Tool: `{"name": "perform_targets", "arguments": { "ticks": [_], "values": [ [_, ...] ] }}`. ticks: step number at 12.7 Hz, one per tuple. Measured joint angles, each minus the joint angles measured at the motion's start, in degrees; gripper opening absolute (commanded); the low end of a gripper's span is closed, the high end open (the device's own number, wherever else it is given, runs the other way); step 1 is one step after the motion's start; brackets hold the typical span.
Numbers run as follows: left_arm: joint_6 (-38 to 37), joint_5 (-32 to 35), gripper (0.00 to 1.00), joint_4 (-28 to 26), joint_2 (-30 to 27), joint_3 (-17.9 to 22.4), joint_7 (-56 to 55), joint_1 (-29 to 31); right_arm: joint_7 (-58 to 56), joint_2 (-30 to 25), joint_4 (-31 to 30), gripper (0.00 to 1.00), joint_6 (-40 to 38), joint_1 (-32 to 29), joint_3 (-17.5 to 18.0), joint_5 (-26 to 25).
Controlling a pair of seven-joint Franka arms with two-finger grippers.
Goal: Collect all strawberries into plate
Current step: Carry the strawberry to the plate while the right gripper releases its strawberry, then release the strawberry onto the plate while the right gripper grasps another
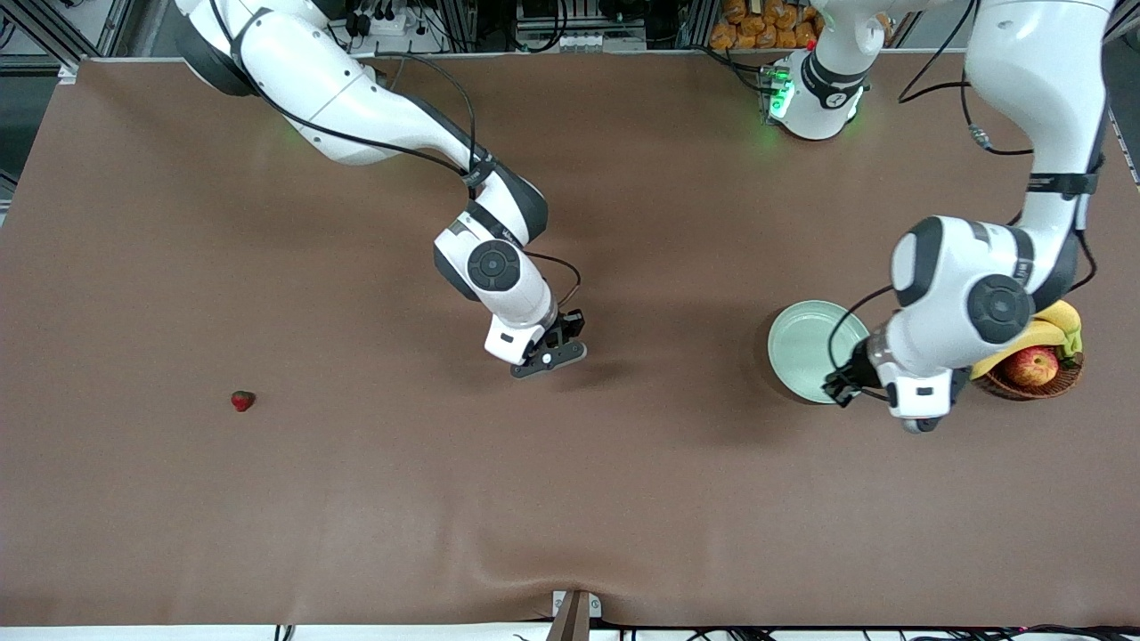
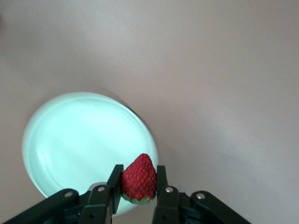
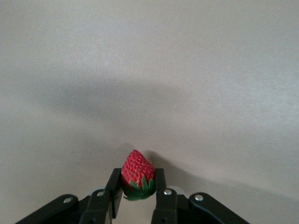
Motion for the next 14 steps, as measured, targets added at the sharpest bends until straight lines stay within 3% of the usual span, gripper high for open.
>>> {"name": "perform_targets", "arguments": {
  "ticks": [2, 5, 6, 7, 8, 12, 14],
  "values": [
    [2.8, 0.0, 0.00, -2.9, 1.7, 0.0, 6.1, 3.5, 0.0, 0.4, 0.7, 1.00, 0.0, 0.2, 0.0, 0.0],
    [9.5, 0.0, 0.00, -7.8, 4.0, -0.7, 7.3, 3.3, 0.0, -0.1, 2.7, 1.00, -0.1, -0.8, -0.8, 0.0],
    [10.2, 0.0, 0.24, -8.7, 4.1, -0.9, 7.3, 2.9, 0.0, -1.0, 3.2, 1.00, -1.1, -2.3, -1.0, 0.0],
    [10.3, 0.0, 0.93, -9.2, 4.1, -1.0, 7.3, 2.4, -0.1, -2.5, 3.6, 1.00, -3.6, -4.2, -1.1, 0.0],
    [10.3, 0.0, 1.00, -9.5, 4.1, -1.0, 7.3, 2.1, -0.3, -4.4, 3.9, 1.00, -6.9, -6.8, -1.2, 0.0],
    [9.8, 0.1, 1.00, -9.5, 2.3, -1.2, 7.4, 2.1, -3.5, -11.8, 4.1, 1.00, -17.3, -18.1, -1.3, 0.0],
    [5.6, 0.1, 1.00, -8.2, -0.8, -3.3, 7.3, 2.3, -3.5, -13.3, 4.1, 1.00, -21.3, -23.0, -1.3, 0.0]
  ]
}}
